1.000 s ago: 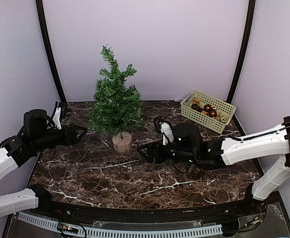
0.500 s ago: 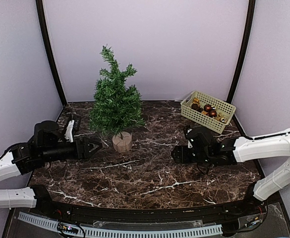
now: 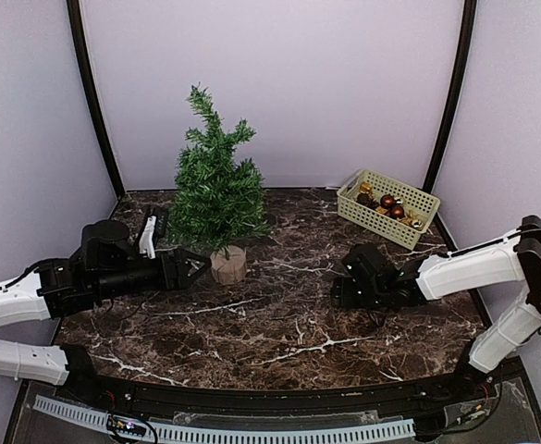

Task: Decorate the small christmas tree
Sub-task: Wrap the side of the string light in the gap of the branches.

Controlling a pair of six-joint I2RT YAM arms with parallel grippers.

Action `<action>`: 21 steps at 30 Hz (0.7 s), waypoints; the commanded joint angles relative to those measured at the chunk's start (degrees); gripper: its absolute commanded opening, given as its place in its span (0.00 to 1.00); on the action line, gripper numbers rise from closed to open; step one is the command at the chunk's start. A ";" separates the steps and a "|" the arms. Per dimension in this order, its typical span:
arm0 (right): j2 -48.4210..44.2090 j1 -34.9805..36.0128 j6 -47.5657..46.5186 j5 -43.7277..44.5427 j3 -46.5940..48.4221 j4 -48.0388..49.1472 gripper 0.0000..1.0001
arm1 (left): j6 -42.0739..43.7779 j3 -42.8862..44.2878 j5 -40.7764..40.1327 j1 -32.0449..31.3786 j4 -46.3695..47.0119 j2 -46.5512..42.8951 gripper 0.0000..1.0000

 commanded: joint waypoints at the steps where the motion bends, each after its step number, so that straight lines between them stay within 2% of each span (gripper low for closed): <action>1: 2.97 -0.20 -1.74 -1.15 3.57 6.20 0.73 | -0.28 2.52 0.91 -1.10 4.56 1.37 0.77; 9: -2.14 4.10 -9.29 -4.42 2.70 10.64 0.83 | -0.10 4.23 0.30 -2.35 5.32 5.21 0.89; 13: -2.64 6.88 -13.81 -6.75 1.43 14.60 0.82 | 0.09 6.71 -1.50 -2.58 3.66 8.57 0.90; 15: -1.01 7.88 -15.08 -6.28 2.24 14.81 0.82 | 0.25 7.23 -2.41 -2.54 3.55 9.54 0.85; 18: 2.16 8.67 -17.79 -6.73 3.79 16.20 0.82 | 0.57 7.93 -3.59 -2.56 3.88 10.65 0.72; 21: 5.13 8.86 -20.16 -7.96 5.58 18.78 0.81 | 0.90 8.81 -4.60 -2.56 3.83 11.49 0.65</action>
